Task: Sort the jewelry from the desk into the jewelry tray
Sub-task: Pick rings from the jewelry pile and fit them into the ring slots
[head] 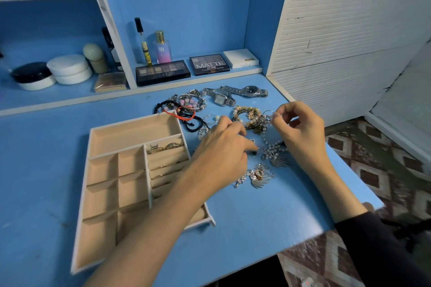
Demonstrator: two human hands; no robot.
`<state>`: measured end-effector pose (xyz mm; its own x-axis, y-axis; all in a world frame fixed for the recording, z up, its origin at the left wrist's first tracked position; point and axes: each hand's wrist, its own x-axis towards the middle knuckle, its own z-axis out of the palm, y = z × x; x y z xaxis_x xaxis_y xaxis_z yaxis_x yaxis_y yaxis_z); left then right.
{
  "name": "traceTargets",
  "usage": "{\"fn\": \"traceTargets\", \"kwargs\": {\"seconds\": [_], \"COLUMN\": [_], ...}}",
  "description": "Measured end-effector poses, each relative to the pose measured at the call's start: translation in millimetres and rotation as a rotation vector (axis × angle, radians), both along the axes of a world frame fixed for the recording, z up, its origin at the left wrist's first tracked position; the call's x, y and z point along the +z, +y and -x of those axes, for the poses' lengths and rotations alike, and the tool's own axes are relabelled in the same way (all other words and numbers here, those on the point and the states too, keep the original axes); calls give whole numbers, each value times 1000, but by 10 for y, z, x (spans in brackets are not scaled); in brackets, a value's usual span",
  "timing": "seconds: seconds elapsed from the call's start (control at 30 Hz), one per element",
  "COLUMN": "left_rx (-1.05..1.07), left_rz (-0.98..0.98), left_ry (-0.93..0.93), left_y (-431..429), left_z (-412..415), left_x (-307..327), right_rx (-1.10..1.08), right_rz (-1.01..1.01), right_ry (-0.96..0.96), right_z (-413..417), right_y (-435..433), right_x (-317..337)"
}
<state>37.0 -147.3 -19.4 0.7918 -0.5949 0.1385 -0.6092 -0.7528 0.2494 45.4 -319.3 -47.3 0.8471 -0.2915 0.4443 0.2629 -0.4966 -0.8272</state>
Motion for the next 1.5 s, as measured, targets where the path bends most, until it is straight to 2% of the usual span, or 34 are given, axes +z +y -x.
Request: {"fn": "traceTargets", "kwargs": {"seconds": [0.13, 0.27, 0.73, 0.8, 1.0, 1.13, 1.27, 1.5], "left_rx": [66, 130, 257, 277, 331, 317, 343, 389], "left_rz": [7, 120, 573, 617, 734, 729, 630, 302], "left_ry": [-11, 45, 287, 323, 389, 362, 267, 94], "left_y": [74, 62, -287, -269, -214, -133, 2, 252], "left_z": [-78, -130, -164, -166, -170, -184, -230, -324], "left_x": [3, 0, 71, 72, 58, 74, 79, 65], "right_rx": [20, 92, 209, 174, 33, -90, -100, -17], "right_rz": [-105, -265, -308, -290, -76, -84, -110, -103], "right_ry": [35, 37, 55, 43, -58, -85, -74, -16], "right_z": [39, 60, 95, 95, 114, 74, 60, 63], "right_y": [-9, -22, 36, 30, 83, 41, 12, 49], "right_x": [35, 81, 113, 106, 65, 23, 17, 23]}}
